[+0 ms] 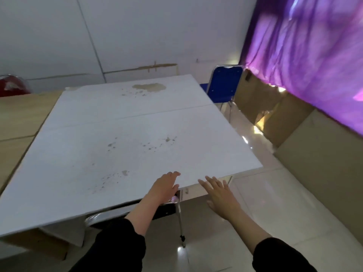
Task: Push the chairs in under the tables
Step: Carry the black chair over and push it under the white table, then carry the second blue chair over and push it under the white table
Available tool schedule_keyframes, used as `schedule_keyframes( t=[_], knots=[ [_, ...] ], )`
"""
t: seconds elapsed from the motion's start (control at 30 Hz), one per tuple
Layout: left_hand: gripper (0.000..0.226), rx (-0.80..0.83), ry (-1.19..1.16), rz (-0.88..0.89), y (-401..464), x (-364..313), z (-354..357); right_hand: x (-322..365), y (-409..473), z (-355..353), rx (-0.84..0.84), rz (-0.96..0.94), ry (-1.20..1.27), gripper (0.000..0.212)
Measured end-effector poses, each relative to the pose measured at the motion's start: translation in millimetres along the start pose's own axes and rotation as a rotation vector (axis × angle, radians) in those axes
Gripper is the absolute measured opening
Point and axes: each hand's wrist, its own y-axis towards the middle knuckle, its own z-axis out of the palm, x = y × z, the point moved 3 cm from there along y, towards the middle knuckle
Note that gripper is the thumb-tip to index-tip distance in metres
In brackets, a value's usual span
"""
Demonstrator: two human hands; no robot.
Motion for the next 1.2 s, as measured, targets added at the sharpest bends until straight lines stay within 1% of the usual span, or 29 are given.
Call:
schedule_keyframes(
  t=[0.1,0.23,0.4,0.53,0.77,0.87,0.97,1.07,1.13,1.2],
  knots=[
    [0.044,0.001,0.042,0.139,39,-65,18,-65,-22,-18,-0.040,0.103,0.051,0.074],
    [0.043,0.013,0.041,0.267,86,-136,47,-141,-61,-32,-0.090,0.249,0.095,0.074],
    [0.043,0.099,0.053,0.365,132,-211,85,-219,-103,-26,-0.102,0.418,0.142,0.072],
    [0.043,0.139,0.070,0.440,173,-257,111,-270,-115,-20,-0.092,0.522,0.193,0.073],
    [0.045,0.188,0.031,0.473,286,-316,144,-380,-79,-22,-0.097,0.567,0.243,0.071],
    [0.044,0.200,0.001,0.440,351,-336,150,-435,-54,-34,-0.082,0.585,0.256,0.071],
    [0.044,0.222,-0.008,0.426,401,-350,153,-482,-31,-48,-0.055,0.556,0.226,0.070],
    [0.044,0.219,-0.004,0.414,464,-363,153,-540,5,-59,-0.087,0.623,0.245,0.067],
    [0.044,0.208,-0.015,0.398,490,-367,149,-559,21,-62,-0.093,0.668,0.306,0.067],
    [0.044,0.229,-0.015,0.389,515,-370,149,-576,40,-55,-0.074,0.653,0.346,0.068]
  ],
)
